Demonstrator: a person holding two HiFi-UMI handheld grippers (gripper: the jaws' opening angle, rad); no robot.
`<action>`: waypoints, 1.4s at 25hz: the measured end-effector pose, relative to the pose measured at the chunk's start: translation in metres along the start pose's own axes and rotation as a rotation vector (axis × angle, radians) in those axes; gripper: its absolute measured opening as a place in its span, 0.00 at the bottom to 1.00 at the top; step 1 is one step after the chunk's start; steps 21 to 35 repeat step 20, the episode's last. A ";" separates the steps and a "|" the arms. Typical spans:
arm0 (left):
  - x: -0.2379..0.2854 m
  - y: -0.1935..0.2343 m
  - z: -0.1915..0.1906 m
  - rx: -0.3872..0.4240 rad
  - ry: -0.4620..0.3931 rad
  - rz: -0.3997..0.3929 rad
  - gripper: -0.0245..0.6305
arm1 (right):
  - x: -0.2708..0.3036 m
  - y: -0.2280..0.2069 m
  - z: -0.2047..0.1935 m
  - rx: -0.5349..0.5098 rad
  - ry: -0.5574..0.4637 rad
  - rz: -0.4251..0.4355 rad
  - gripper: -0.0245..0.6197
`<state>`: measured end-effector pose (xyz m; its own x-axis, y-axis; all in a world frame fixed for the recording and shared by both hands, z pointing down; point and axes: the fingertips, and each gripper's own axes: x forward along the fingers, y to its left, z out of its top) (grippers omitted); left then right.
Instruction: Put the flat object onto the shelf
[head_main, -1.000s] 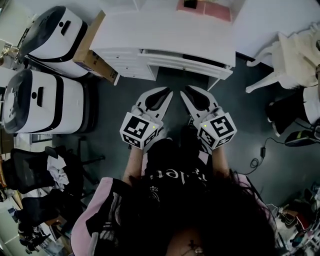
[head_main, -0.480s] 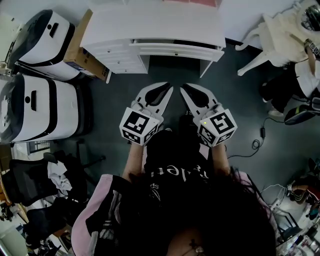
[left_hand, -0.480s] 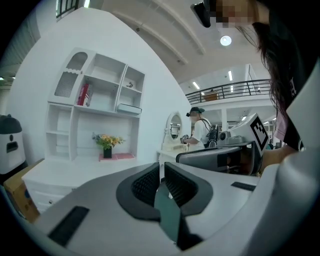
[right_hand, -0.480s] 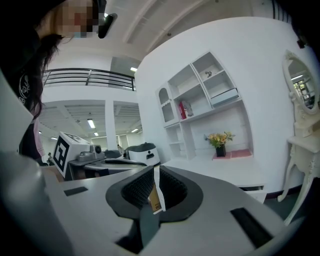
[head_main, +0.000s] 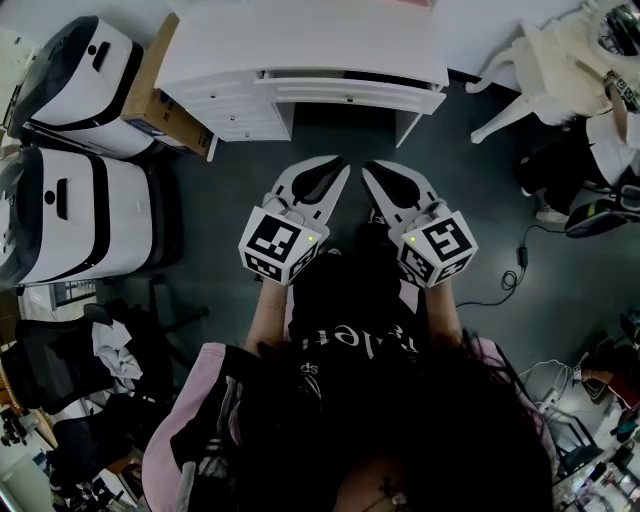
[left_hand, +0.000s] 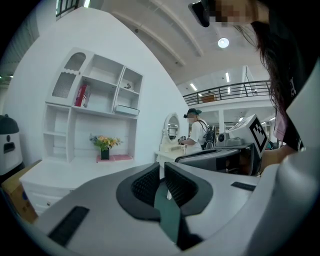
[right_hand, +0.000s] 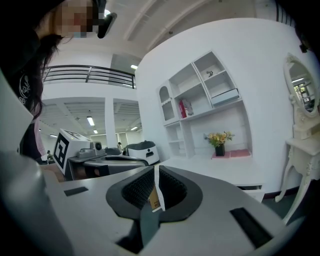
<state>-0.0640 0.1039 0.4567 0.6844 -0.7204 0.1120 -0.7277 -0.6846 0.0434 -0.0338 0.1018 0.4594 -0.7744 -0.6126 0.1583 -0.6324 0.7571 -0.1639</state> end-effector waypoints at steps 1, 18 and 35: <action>-0.001 -0.001 0.000 0.002 -0.001 -0.001 0.08 | 0.000 0.001 -0.001 0.000 0.001 -0.001 0.13; 0.006 -0.016 0.009 0.052 -0.002 -0.028 0.07 | -0.012 -0.004 -0.002 0.000 -0.002 -0.021 0.13; 0.007 -0.019 0.009 0.062 0.000 -0.029 0.08 | -0.015 -0.005 -0.003 0.000 -0.001 -0.025 0.13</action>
